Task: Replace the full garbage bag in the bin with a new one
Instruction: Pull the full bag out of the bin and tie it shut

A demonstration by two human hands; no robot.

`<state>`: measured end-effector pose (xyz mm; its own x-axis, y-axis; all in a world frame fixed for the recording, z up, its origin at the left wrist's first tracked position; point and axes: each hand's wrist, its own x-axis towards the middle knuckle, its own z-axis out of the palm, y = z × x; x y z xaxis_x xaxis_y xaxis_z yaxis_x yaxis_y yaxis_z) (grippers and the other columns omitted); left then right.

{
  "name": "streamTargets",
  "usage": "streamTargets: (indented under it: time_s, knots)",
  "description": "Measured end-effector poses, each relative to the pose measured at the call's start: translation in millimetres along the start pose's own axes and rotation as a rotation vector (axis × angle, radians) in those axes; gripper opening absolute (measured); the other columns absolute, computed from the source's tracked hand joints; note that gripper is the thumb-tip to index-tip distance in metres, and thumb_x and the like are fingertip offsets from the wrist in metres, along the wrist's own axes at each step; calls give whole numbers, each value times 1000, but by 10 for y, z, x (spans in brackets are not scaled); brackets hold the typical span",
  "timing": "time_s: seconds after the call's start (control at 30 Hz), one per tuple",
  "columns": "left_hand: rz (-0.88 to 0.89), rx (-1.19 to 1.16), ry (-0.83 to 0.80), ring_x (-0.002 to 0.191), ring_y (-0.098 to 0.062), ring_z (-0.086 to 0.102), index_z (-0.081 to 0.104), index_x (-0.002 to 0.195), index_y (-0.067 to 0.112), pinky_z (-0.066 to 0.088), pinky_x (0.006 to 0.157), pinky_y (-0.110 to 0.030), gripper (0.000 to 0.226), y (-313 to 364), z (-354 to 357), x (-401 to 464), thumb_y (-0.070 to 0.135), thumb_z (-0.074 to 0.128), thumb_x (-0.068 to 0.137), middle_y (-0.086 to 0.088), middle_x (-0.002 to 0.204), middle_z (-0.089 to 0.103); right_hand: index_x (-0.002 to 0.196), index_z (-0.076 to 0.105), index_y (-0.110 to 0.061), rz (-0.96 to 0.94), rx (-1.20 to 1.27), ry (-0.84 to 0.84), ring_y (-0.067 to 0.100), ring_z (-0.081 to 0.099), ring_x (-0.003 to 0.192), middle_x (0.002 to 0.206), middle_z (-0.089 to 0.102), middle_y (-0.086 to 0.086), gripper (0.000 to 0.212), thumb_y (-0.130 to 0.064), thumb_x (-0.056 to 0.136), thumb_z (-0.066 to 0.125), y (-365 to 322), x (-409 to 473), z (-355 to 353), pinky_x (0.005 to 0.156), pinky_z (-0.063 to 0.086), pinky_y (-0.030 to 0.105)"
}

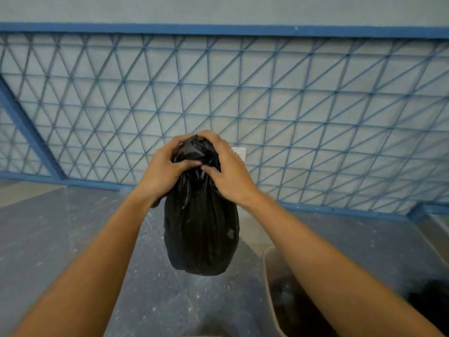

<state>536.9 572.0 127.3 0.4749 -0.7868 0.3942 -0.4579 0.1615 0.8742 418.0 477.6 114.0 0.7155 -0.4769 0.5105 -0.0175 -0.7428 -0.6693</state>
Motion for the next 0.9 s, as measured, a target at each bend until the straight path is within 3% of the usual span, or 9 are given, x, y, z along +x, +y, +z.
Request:
streamTargets:
  time_s: [0.17, 0.27, 0.37, 0.4, 0.47, 0.53, 0.63, 0.73, 0.9]
  knots:
    - [-107, 87, 24, 91, 19, 58, 54, 119, 14, 48, 87, -11, 51, -1034, 13, -415, -5, 69, 74, 8, 104, 63, 134, 34, -32, 51, -37, -64, 26, 51, 118, 136, 42, 4, 66, 4, 82, 54, 578, -379, 832, 102, 43, 39]
    - [-177, 351, -7, 118, -6, 55, 47, 133, 25, 42, 105, -37, 59, -1712, 148, -783, 17, 69, 79, 0, 131, 57, 142, 27, -37, 124, -208, -277, 30, 41, 130, 149, 28, 5, 67, -4, 89, 51, 1047, -681, 1261, 107, 38, 41]
    - [-306, 696, -131, 143, -23, 25, 14, 148, 34, 21, 116, -44, 72, -2191, 298, -1205, 40, 54, 89, 3, 157, 22, 141, 6, -55, 202, -357, -467, 34, 23, 140, 159, 6, -1, 72, -12, 96, 41, 1368, -1029, 1497, 109, 34, 49]
    - [-321, 772, -155, 146, -23, 15, 5, 148, 36, 17, 116, -49, 71, -2320, 372, -1346, 46, 47, 91, 4, 159, 14, 141, 3, -56, 213, -414, -510, 34, 18, 141, 159, -1, -4, 71, -13, 97, 39, 1445, -1133, 1541, 107, 36, 50]
    - [-347, 871, -183, 146, -26, 11, 8, 148, 37, 25, 105, -64, 69, -2451, 515, -1544, 56, 35, 88, 2, 159, 17, 141, 0, -55, 246, -520, -601, 34, 9, 144, 159, -12, -8, 72, -13, 97, 37, 1555, -1301, 1631, 106, 35, 53]
    - [-497, 908, -200, 146, -29, 4, 5, 149, 35, 29, 97, -71, 72, -2608, 645, -1636, 62, 30, 86, -3, 160, 10, 143, 1, -52, 318, -604, -712, 38, 4, 144, 158, -17, -9, 68, -16, 97, 38, 1681, -1437, 1755, 108, 29, 57]
    - [-667, 825, -310, 144, -28, -21, -26, 136, 38, 12, 108, -67, 70, -2865, 839, -1783, 60, 24, 92, 6, 156, -26, 147, 12, -39, 460, -644, -937, 39, 4, 143, 159, -14, -4, 54, -27, 100, 35, 1861, -1601, 1900, 111, 23, 56]
    - [-638, 818, -412, 144, -29, -21, -19, 143, 43, 11, 111, -64, 67, -2940, 898, -1813, 53, 27, 96, 9, 155, -28, 148, 15, -31, 517, -611, -1004, 38, 2, 143, 159, -12, 0, 53, -29, 100, 37, 1858, -1685, 1911, 112, 22, 55]
    - [-627, 843, -401, 145, -30, -17, -8, 147, 41, 8, 113, -62, 66, -2773, 930, -1671, 39, 35, 97, 8, 157, -22, 146, 26, -27, 474, -585, -932, 36, 4, 144, 159, 3, 7, 52, -28, 97, 44, 1642, -1639, 1647, 113, 22, 55]
